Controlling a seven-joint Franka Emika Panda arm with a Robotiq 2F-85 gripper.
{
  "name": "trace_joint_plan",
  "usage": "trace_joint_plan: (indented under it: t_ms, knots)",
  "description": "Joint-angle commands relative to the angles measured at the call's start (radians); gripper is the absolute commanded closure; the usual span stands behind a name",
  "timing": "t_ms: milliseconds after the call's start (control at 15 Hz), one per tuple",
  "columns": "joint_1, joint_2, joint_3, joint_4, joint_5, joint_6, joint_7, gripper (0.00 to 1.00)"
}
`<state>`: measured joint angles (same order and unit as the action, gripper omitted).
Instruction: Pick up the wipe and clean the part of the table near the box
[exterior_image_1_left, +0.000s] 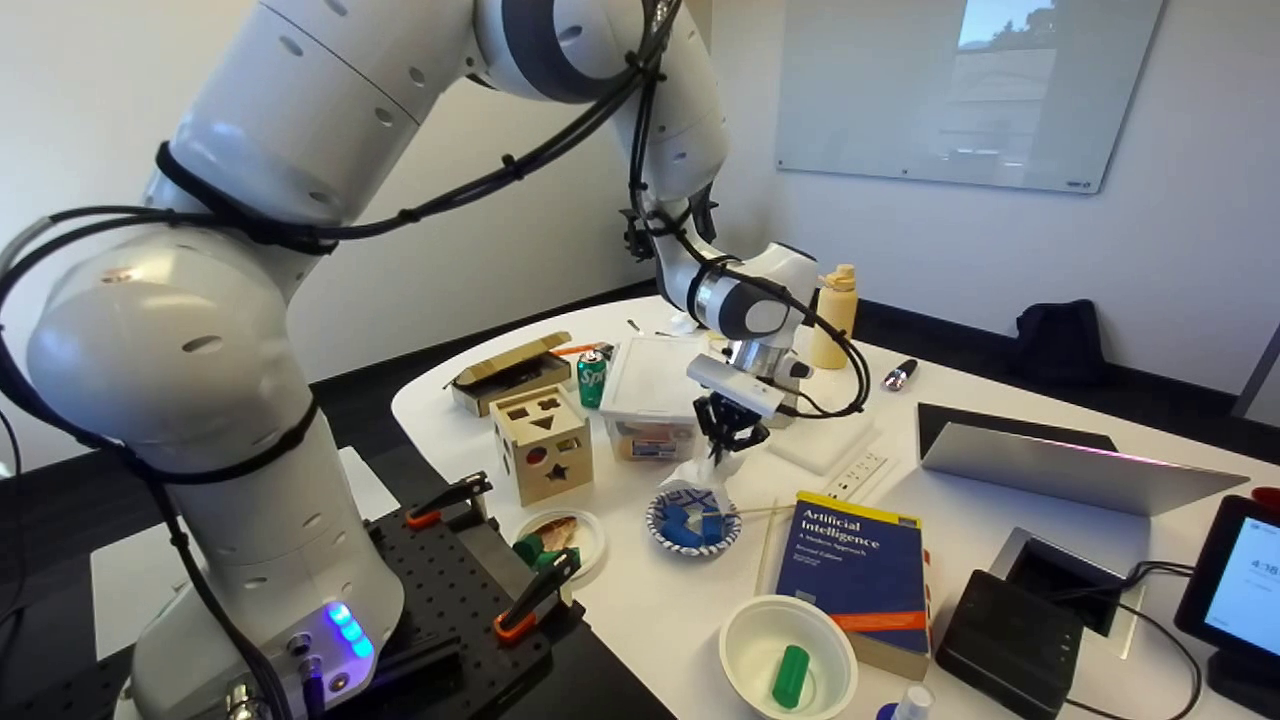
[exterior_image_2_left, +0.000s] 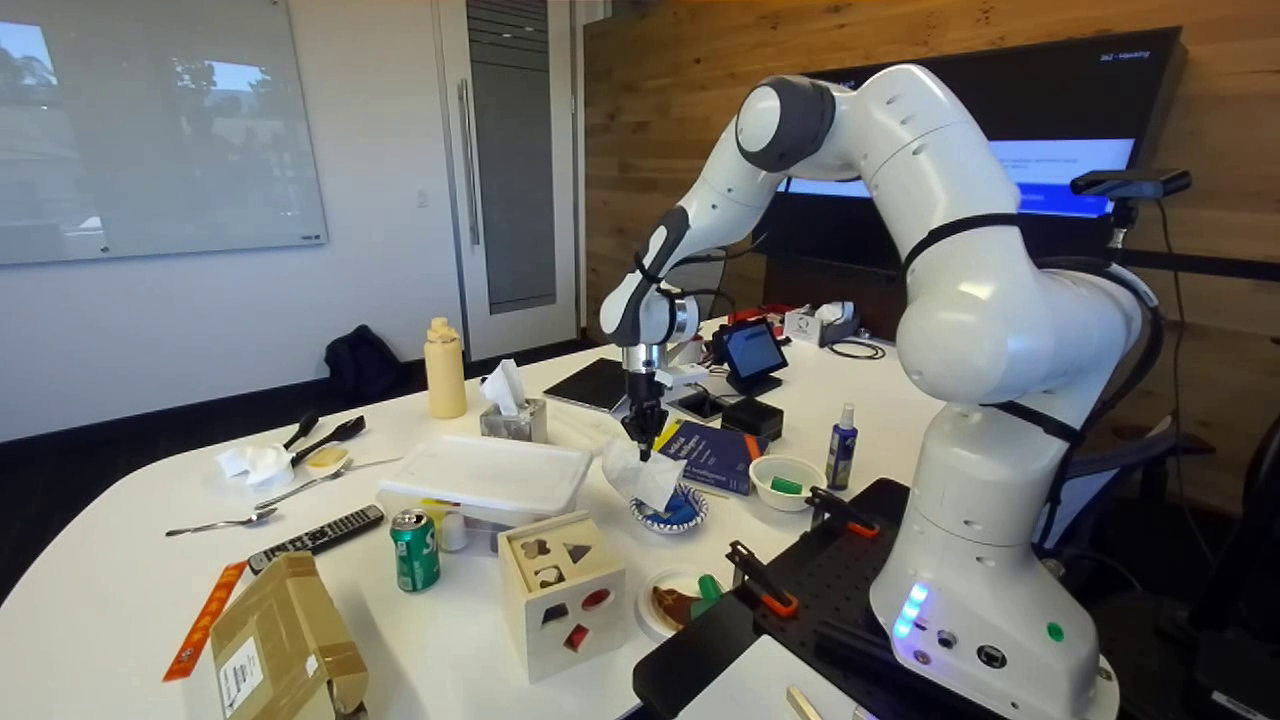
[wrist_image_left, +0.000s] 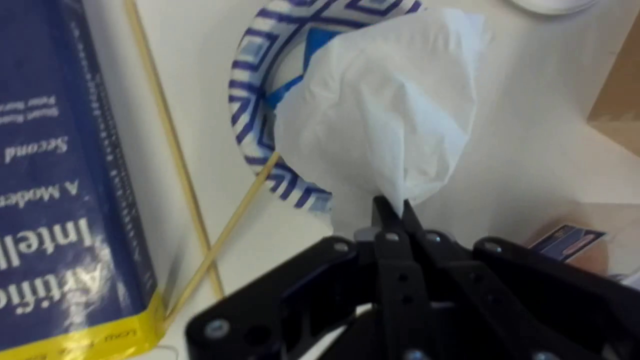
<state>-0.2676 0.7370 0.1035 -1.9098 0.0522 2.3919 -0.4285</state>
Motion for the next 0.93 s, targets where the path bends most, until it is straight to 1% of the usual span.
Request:
trace_joint_plan:
  t_ms: [0, 133, 267, 333, 400, 533, 600, 733, 867]
  knots:
    - [-0.043, -0.13, 0.067, -0.246, 0.105, 0.119, -0.064, 1.0]
    - [-0.079, -0.15, 0.127, -0.345, 0.18, 0.22, -0.132, 1.0]
    - [-0.134, -0.124, 0.211, -0.402, 0.255, 0.309, -0.223, 1.0]
    - [-0.151, -0.104, 0.243, -0.42, 0.279, 0.34, -0.254, 1.0]
    - [-0.151, -0.077, 0.254, -0.435, 0.285, 0.377, -0.264, 1.0]
    - [-0.121, -0.027, 0.227, -0.45, 0.25, 0.448, -0.225, 1.0]
    - [-0.118, 0.01, 0.217, -0.448, 0.231, 0.482, -0.215, 1.0]
    - [-0.143, 0.093, 0.22, -0.423, 0.192, 0.517, -0.215, 1.0]
    - [-0.16, 0.144, 0.216, -0.409, 0.146, 0.524, -0.202, 1.0]
